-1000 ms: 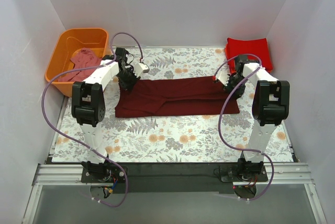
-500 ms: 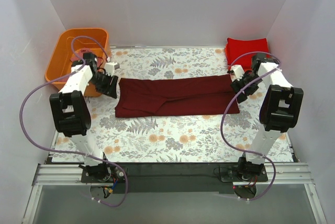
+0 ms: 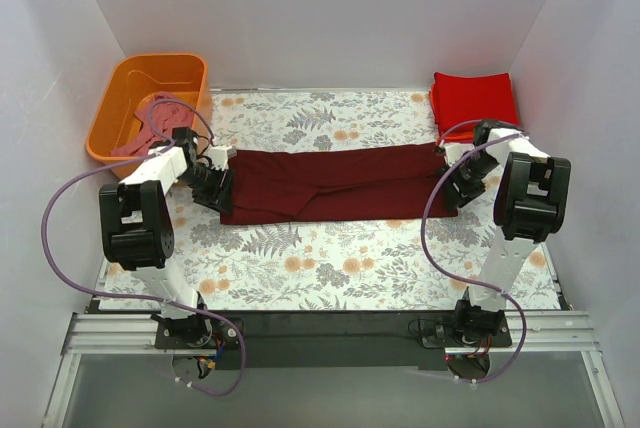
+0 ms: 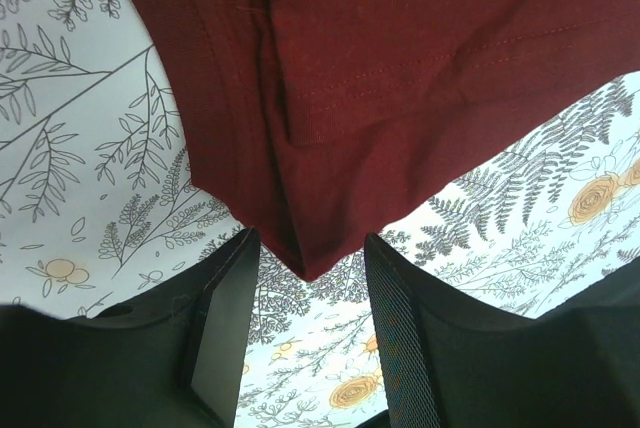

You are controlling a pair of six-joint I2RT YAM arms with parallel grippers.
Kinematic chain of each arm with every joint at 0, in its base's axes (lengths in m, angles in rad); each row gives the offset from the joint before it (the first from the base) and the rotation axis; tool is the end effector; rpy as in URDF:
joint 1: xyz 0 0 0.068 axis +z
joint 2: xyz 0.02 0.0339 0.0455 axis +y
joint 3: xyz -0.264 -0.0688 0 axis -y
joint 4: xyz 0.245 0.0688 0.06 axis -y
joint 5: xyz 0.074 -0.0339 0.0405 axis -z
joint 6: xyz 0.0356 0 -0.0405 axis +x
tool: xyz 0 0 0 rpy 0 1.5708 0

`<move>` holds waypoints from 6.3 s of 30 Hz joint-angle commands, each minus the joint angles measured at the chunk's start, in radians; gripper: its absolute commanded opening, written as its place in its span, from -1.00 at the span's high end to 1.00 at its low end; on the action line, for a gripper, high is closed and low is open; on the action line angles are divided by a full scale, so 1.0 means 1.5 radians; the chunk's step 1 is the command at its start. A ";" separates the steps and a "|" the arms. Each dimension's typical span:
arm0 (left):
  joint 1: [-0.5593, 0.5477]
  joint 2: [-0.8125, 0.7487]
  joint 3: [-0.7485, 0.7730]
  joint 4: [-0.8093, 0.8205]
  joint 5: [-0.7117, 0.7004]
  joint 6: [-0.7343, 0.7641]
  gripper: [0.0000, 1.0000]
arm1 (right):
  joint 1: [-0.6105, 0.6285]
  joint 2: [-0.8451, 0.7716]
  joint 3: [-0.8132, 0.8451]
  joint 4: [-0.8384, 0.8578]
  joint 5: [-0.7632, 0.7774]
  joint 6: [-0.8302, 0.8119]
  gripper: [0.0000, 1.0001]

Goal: Fold and stack the t-shirts
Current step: Fold the tshirt

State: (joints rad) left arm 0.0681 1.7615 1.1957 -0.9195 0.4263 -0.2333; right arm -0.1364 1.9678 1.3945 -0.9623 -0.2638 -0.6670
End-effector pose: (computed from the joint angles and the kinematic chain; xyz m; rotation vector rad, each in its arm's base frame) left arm 0.3184 0.0070 0.1860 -0.4259 2.9913 -0.6624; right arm 0.3621 -0.0403 0.1662 -0.7899 2.8805 0.3442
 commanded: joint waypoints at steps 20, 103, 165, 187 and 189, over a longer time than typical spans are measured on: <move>0.002 -0.065 -0.074 -0.024 0.020 -0.004 1.00 | -0.033 -0.024 -0.102 0.040 0.124 -0.062 0.97; -0.014 -0.006 -0.069 0.113 0.048 -0.219 0.28 | 0.561 0.038 -0.186 0.803 -0.294 1.042 0.97; -0.036 0.033 -0.003 0.068 0.042 -0.212 0.55 | 0.531 0.040 -0.170 0.815 -0.320 1.037 0.97; -0.036 0.100 0.213 0.017 0.084 -0.217 1.00 | 0.478 0.055 -0.111 0.814 -0.334 1.022 0.97; -0.037 0.130 0.253 0.017 0.098 -0.225 1.00 | 0.467 0.069 -0.099 0.815 -0.338 1.021 0.97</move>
State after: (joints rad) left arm 0.0162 1.9121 1.5017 -0.8856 0.5270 -0.5587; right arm 0.5888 2.0380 1.1954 0.2340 -0.7525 0.8829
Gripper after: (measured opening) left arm 0.012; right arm 0.024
